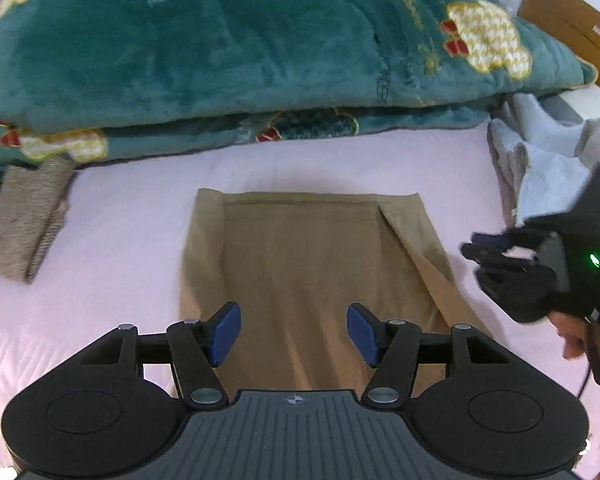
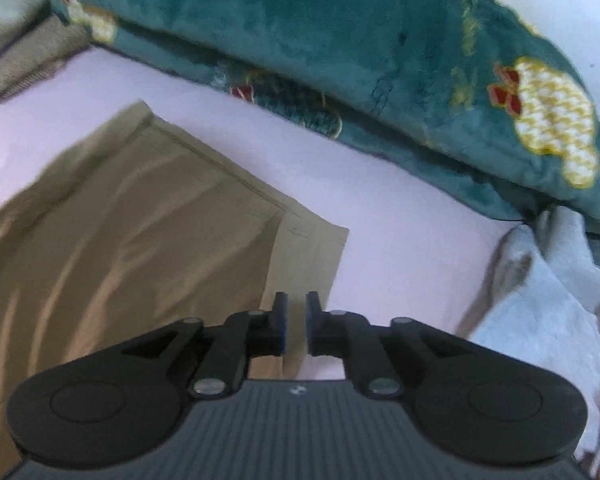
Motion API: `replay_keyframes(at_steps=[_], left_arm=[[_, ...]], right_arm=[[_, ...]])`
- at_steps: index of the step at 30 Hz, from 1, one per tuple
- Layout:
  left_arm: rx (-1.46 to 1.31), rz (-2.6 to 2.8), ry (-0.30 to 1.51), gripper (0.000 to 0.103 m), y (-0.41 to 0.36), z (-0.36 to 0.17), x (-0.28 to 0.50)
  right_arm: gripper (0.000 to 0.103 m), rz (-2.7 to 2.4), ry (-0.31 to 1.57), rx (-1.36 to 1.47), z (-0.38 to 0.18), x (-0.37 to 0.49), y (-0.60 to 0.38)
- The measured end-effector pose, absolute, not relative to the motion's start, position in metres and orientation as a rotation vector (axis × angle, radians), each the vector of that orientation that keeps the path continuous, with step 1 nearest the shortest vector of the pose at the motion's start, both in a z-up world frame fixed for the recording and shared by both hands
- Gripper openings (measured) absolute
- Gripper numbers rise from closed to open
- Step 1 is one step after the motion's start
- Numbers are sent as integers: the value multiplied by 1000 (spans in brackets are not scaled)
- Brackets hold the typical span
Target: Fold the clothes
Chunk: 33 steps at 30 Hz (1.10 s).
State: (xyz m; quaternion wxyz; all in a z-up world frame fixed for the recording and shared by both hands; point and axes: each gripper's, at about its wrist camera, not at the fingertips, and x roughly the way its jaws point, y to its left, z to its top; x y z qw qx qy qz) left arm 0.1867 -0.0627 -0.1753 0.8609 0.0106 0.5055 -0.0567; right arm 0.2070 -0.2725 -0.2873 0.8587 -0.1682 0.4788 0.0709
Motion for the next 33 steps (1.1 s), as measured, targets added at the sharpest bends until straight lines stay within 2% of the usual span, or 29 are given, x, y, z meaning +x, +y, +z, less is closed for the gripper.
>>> replay_keyframes(at_steps=[5, 9, 13, 15, 17, 18, 19, 29, 33], left_arm=[[0, -116, 1088, 61, -37, -215, 223], [-14, -87, 1112, 61, -33, -238, 242], [-10, -94, 1102, 61, -44, -253, 265], [1, -111, 1097, 61, -55, -260, 277], [6, -130, 1093, 61, -64, -266, 288], [9, -139, 1092, 61, -68, -269, 294], [10, -148, 1092, 61, -72, -271, 298], [38, -184, 1102, 61, -99, -272, 308], [46, -191, 1099, 61, -100, -268, 304]], right_arm=[[26, 167, 1041, -372, -335, 244, -255], [43, 169, 1059, -407, -359, 257, -247], [45, 179, 1095, -391, -370, 264, -249], [43, 192, 1111, -368, -373, 271, -252], [33, 190, 1117, -364, -374, 273, -253], [13, 195, 1122, -364, -374, 274, -254], [2, 202, 1127, -365, -375, 274, -255], [1, 112, 1044, -315, -345, 261, -296], [2, 11, 1068, -295, -345, 255, -334]])
